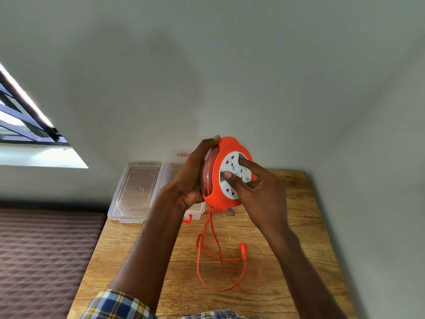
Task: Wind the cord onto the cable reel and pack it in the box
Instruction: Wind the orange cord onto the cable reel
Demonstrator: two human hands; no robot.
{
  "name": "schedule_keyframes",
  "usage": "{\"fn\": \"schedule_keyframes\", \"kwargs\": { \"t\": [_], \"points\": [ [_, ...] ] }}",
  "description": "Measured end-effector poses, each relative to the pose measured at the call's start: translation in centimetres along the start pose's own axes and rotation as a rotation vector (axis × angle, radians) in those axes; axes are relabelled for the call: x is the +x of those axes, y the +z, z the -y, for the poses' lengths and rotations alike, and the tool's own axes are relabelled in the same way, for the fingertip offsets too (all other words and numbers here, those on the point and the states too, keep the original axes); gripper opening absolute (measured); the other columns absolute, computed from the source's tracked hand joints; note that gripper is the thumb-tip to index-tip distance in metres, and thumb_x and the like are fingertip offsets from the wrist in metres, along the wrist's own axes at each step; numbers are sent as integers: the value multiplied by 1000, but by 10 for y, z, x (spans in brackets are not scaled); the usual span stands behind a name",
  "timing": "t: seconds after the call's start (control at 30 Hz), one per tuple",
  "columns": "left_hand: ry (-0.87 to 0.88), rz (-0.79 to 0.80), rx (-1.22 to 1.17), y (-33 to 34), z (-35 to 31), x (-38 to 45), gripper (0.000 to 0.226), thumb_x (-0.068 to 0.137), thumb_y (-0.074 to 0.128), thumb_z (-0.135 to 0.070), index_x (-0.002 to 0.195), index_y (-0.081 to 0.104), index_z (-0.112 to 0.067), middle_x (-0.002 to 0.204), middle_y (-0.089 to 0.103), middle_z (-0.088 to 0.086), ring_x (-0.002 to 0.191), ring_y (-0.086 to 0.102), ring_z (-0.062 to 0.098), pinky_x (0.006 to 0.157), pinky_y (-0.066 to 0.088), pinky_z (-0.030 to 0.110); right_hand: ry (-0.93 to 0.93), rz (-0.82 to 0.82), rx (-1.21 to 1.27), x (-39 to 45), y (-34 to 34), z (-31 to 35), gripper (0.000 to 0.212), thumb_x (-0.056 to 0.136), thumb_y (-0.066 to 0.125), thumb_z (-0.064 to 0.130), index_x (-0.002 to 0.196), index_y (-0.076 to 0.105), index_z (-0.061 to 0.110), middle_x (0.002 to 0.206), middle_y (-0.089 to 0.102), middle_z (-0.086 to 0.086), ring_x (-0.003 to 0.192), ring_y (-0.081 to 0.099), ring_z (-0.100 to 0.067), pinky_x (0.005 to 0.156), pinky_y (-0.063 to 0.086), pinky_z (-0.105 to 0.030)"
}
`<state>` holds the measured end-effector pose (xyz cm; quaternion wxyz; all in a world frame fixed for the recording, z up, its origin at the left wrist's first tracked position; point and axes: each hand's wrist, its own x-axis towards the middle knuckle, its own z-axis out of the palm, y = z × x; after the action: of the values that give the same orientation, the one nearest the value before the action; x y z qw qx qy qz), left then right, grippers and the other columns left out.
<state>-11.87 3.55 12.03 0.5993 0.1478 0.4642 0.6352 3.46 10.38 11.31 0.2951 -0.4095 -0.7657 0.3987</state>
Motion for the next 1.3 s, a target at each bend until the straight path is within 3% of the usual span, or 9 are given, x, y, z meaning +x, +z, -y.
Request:
{"fn": "schedule_keyframes", "kwargs": {
  "t": [0.13, 0.23, 0.4, 0.5, 0.7, 0.87, 0.97, 1.2, 1.3],
  "points": [
    [-14, 20, -24, -5, 4, 2, 64, 98, 47, -67, 127, 76, -18, 130, 72, 19, 110, 71, 37, 103, 52, 58, -160, -41, -244, -4, -7, -2, 60, 86, 62, 69, 138, 60, 40, 107, 78, 9, 88, 74, -7, 69, 62, -26],
    [-41, 58, -54, -10, 4, 3, 68, 97, 49, -69, 134, 71, -17, 131, 70, 18, 112, 68, 40, 109, 44, 66, -379, -19, -260, 1, -14, -9, 38, 94, 71, 35, 132, 65, 39, 124, 69, 8, 103, 68, -12, 71, 60, -26],
    [-79, 162, -80, -16, 1, 2, 69, 94, 48, -71, 129, 75, -18, 128, 72, 17, 111, 70, 40, 111, 35, 72, -564, 203, -407, 12, -20, -20, 75, 87, 72, -1, 139, 54, 50, 152, 47, 8, 125, 43, -19, 86, 57, -35],
    [-84, 162, -88, -15, 0, 2, 69, 95, 47, -70, 132, 73, -18, 130, 71, 18, 113, 69, 39, 106, 46, 65, -604, 221, -413, 10, -16, -20, 76, 84, 76, -1, 139, 56, 47, 153, 48, 1, 124, 44, -23, 89, 56, -40],
    [-81, 111, -49, -10, 0, 5, 66, 97, 51, -67, 128, 75, -15, 124, 73, 17, 109, 70, 38, 106, 47, 59, -426, 78, -397, 5, -9, -15, 57, 85, 76, 10, 126, 67, 49, 140, 63, 12, 102, 52, -12, 69, 41, -18],
    [-60, 83, -25, -9, 1, 5, 57, 100, 51, -62, 119, 78, -15, 115, 75, 17, 102, 72, 35, 102, 50, 54, -166, -1, -198, -4, -5, -4, 56, 73, 83, 52, 125, 63, 56, 103, 75, 17, 87, 67, 0, 75, 58, -24],
    [-69, 94, -36, -8, 2, 5, 59, 100, 49, -63, 118, 79, -15, 113, 77, 16, 100, 73, 35, 99, 53, 54, -66, -64, -119, -5, 0, -3, 66, 68, 80, 66, 129, 65, 46, 102, 78, 9, 87, 72, -2, 74, 62, -29],
    [-75, 140, -55, -11, 1, 2, 63, 100, 43, -66, 120, 79, -18, 118, 76, 15, 103, 73, 36, 101, 48, 61, -270, -59, -400, -5, -8, 1, 57, 85, 66, 66, 136, 62, 41, 103, 76, 10, 97, 65, -13, 70, 47, -24],
    [-110, 251, -99, -14, -2, 3, 72, 98, 45, -70, 144, 63, -17, 139, 64, 19, 120, 62, 42, 105, 43, 67, -428, -3, -325, 4, -16, -6, 39, 90, 75, 37, 128, 68, 41, 128, 60, 6, 110, 55, -17, 73, 52, -29]
  ]
}}
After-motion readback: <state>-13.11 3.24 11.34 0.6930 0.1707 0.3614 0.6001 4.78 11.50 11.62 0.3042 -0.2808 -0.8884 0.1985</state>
